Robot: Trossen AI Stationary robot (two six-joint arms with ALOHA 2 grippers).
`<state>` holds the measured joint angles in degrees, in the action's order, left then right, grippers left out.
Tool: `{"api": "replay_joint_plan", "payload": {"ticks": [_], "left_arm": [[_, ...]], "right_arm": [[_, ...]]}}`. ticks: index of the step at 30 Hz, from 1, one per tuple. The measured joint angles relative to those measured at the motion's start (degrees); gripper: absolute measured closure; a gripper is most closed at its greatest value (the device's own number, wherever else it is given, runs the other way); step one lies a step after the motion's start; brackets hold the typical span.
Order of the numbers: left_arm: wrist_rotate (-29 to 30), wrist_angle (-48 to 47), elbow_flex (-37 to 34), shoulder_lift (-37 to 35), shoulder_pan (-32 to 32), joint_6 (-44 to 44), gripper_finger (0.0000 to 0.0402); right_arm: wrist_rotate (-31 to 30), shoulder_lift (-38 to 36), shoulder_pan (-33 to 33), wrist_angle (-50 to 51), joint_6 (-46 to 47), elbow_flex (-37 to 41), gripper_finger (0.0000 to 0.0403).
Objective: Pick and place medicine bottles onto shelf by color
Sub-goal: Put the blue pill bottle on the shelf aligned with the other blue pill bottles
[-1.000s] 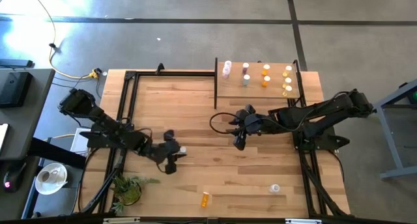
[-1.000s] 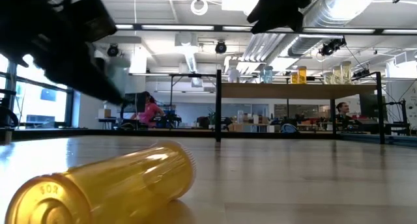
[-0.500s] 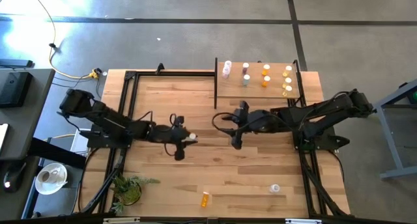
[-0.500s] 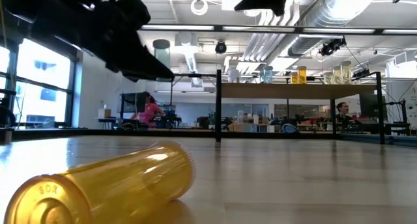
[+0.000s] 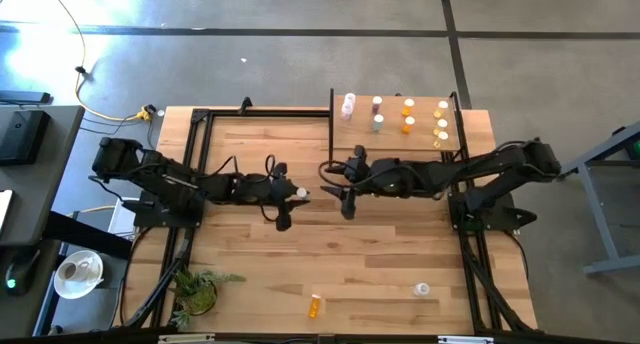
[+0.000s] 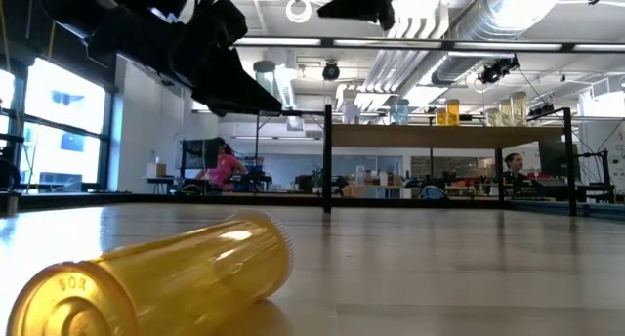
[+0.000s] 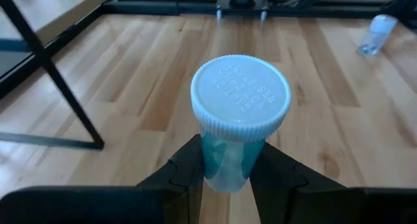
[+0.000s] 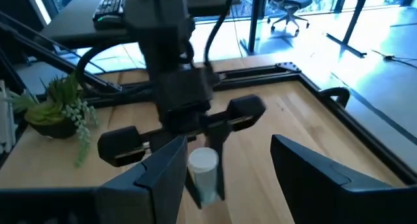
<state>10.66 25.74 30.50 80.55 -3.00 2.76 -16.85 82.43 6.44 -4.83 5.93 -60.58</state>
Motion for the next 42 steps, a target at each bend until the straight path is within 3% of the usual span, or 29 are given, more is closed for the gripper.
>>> {"api": "replay_joint_plan", "payload": {"ticks": [19, 42], "left_arm": [[-0.1, -1.9, 0.0, 0.0, -0.9, 0.0, 0.0311], [0.3, 1.7, 0.0, 0.0, -0.9, -1.9, 0.0311]], "right_arm": [[1.3, 15.8, -0.1, -19.4, -4.5, 0.0, 0.0190], [0.8, 19.8, -0.8, -20.8, 0.5, -0.3, 0.0190]]}}
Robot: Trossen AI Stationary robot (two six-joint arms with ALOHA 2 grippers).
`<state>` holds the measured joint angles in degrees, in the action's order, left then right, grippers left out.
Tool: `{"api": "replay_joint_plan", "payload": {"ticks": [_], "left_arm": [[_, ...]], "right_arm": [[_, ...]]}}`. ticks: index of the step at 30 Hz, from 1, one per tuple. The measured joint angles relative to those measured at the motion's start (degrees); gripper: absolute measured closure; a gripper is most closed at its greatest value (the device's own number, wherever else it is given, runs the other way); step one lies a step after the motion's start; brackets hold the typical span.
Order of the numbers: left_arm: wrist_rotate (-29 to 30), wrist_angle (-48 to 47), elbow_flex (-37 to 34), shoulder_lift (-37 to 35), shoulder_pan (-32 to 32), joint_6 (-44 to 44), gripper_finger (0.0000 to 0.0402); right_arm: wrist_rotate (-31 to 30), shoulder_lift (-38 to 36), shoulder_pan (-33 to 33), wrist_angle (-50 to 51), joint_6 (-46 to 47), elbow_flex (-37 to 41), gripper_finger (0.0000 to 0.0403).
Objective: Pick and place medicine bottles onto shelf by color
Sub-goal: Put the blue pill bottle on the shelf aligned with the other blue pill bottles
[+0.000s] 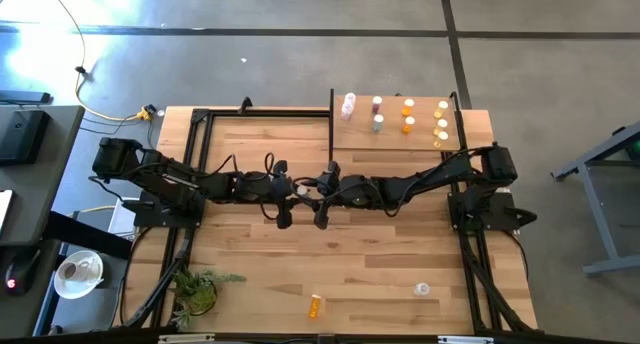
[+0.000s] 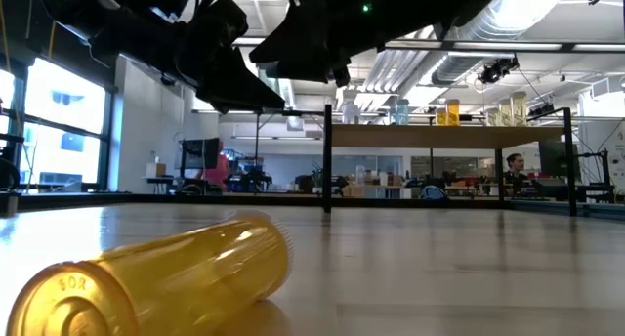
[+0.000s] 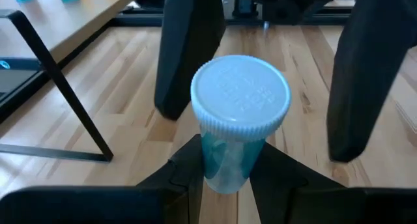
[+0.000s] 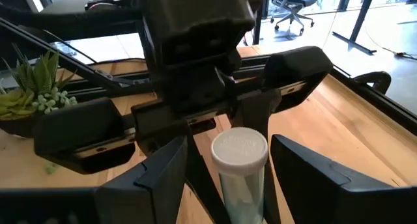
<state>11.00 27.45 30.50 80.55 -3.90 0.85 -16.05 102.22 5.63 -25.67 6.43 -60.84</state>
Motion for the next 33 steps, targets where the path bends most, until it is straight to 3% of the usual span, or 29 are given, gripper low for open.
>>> {"api": "replay_joint_plan", "payload": {"ticks": [8, 23, 33], "left_arm": [[0.1, 0.9, 0.0, 0.0, 0.0, -0.7, 0.0311], [0.0, 1.1, 0.0, 0.0, -0.2, -1.1, 0.0311], [0.1, 1.1, 0.0, 0.0, -0.2, -1.1, 0.0294]], "right_arm": [[0.0, 0.0, 0.0, -0.3, -0.4, 0.0, 0.0195], [-0.3, 0.0, 0.0, -0.3, -0.5, 0.0, 0.0295], [-0.2, 0.0, 0.0, -0.3, -0.5, 0.0, 0.0294]]}}
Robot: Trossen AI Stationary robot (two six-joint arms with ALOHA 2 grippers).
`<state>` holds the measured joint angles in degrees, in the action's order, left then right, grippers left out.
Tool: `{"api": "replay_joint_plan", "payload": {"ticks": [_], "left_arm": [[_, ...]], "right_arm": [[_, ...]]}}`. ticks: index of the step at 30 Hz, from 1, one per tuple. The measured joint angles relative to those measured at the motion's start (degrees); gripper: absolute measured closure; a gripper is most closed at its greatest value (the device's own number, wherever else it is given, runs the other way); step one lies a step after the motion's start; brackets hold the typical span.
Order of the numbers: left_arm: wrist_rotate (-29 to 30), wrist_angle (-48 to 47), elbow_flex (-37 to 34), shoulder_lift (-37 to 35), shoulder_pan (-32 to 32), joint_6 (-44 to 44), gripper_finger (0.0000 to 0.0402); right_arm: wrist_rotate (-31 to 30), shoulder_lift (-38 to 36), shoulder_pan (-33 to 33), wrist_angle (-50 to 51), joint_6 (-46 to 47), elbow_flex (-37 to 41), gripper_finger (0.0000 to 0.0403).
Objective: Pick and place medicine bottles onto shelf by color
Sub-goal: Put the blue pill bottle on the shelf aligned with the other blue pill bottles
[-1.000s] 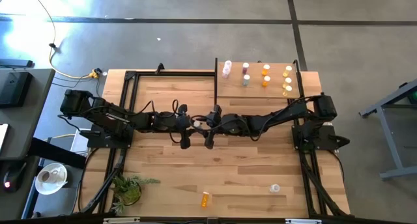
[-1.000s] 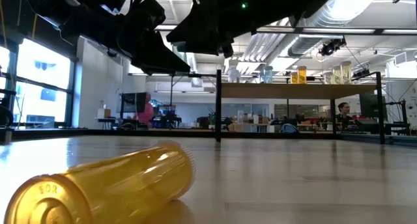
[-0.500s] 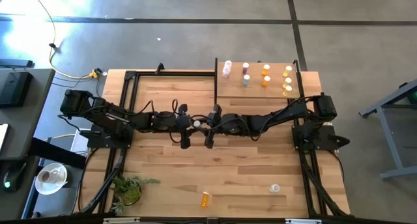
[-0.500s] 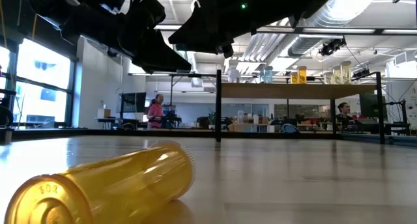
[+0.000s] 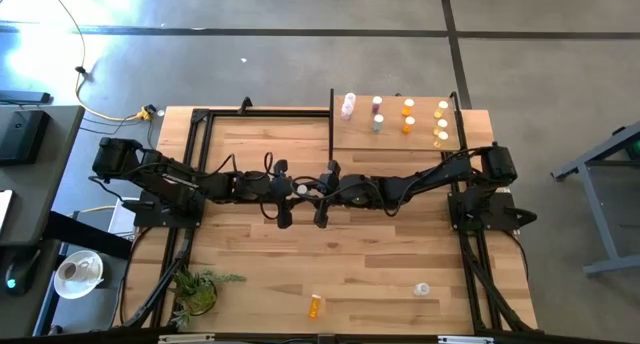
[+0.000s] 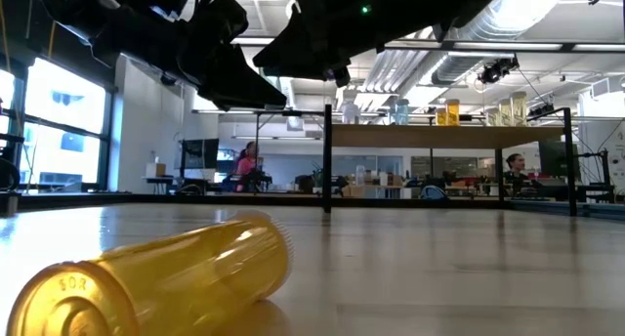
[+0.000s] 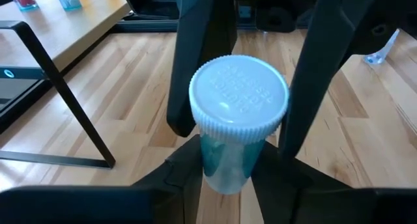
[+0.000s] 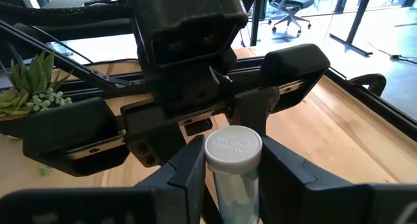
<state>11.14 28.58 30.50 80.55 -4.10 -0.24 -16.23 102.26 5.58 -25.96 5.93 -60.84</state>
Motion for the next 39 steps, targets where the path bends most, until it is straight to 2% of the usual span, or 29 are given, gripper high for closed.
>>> {"api": "replay_joint_plan", "payload": {"ticks": [7, 13, 25, 32, 39], "left_arm": [[0.2, 0.0, 0.0, 0.0, 0.0, 0.0, 0.0244], [1.2, 0.1, 0.0, 0.0, 0.0, 0.0, 0.0205], [1.3, -0.3, 0.0, 0.0, 0.0, 0.1, 0.0200], [1.1, -0.9, 0.0, 0.0, 0.0, 1.2, 0.0200], [1.1, -1.3, 0.0, 0.0, 0.0, 1.1, 0.0200]], "right_arm": [[0.3, -0.7, 0.0, 0.1, -1.9, 0.0, 0.0293], [-0.1, -5.4, -0.8, 4.1, -2.1, 0.1, 0.0293], [-1.0, -17.7, -3.4, 15.1, -6.2, 0.1, 0.0293], [-10.5, -26.3, -3.3, 22.2, -10.7, 0.5, 0.0293], [-14.7, -36.0, -3.3, 22.2, -8.7, 10.3, 0.0293]]}}
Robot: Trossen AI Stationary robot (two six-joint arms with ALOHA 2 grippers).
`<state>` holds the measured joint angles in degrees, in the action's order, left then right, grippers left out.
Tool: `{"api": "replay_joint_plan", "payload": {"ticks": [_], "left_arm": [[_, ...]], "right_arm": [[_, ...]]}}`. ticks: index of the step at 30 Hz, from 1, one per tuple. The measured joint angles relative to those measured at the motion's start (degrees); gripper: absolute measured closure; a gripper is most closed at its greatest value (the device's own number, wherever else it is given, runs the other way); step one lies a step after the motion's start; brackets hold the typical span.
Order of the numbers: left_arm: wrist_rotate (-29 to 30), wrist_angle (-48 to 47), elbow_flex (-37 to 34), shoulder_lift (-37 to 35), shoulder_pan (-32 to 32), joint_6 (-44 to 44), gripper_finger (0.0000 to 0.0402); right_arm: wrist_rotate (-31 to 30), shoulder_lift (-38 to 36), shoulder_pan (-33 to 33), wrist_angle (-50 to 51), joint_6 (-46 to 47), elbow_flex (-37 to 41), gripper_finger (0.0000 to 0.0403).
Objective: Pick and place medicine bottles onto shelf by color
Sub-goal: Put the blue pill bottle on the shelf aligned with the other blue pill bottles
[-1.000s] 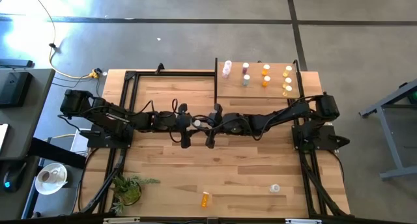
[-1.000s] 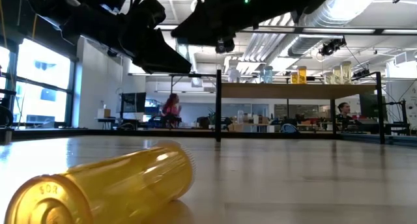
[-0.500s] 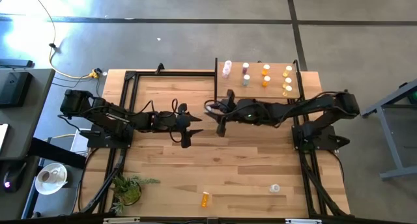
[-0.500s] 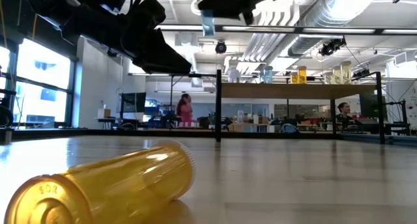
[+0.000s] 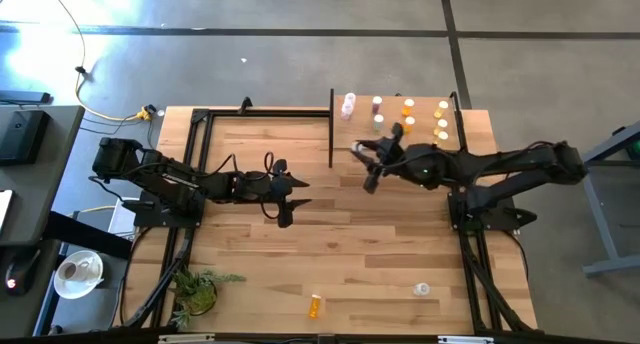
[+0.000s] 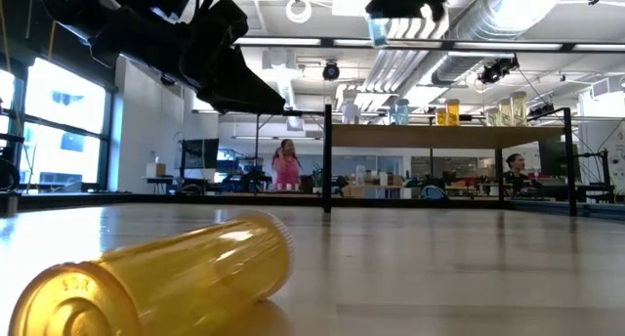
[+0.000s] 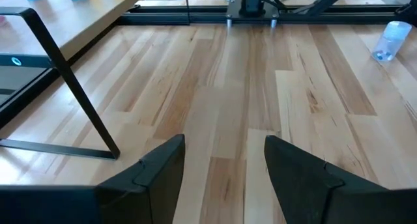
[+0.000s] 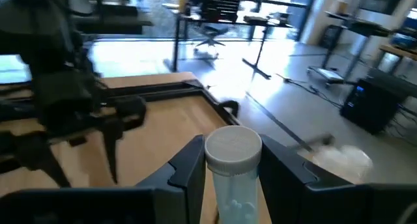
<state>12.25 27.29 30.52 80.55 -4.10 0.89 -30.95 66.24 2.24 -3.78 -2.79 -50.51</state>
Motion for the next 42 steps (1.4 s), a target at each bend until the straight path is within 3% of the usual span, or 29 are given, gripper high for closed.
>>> {"api": "replay_joint_plan", "payload": {"ticks": [8, 13, 27, 34, 42], "left_arm": [[0.4, -0.1, 0.0, 0.0, 0.0, 0.0, 0.0200], [0.4, -0.1, 0.0, 0.0, 0.0, 0.0, 0.0200], [0.4, -0.3, 0.0, 0.0, 0.0, 0.0, 0.0200], [0.4, -0.4, 0.0, 0.0, 0.0, 0.0, 0.0200], [0.4, -0.4, 0.0, 0.0, 0.0, 0.0, 0.0200]], "right_arm": [[-7.5, -8.4, 0.0, -13.4, 3.6, 15.4, 0.0293], [-11.6, -8.9, -1.6, -21.4, 6.2, 21.2, 0.0293], [-12.0, -1.2, -10.5, -23.5, 15.9, 22.2, 0.0293], [-12.0, 2.2, -12.0, -26.6, 16.1, 22.2, 0.0293], [-12.0, 2.2, -12.0, -23.6, 17.5, 22.2, 0.0293]]}}
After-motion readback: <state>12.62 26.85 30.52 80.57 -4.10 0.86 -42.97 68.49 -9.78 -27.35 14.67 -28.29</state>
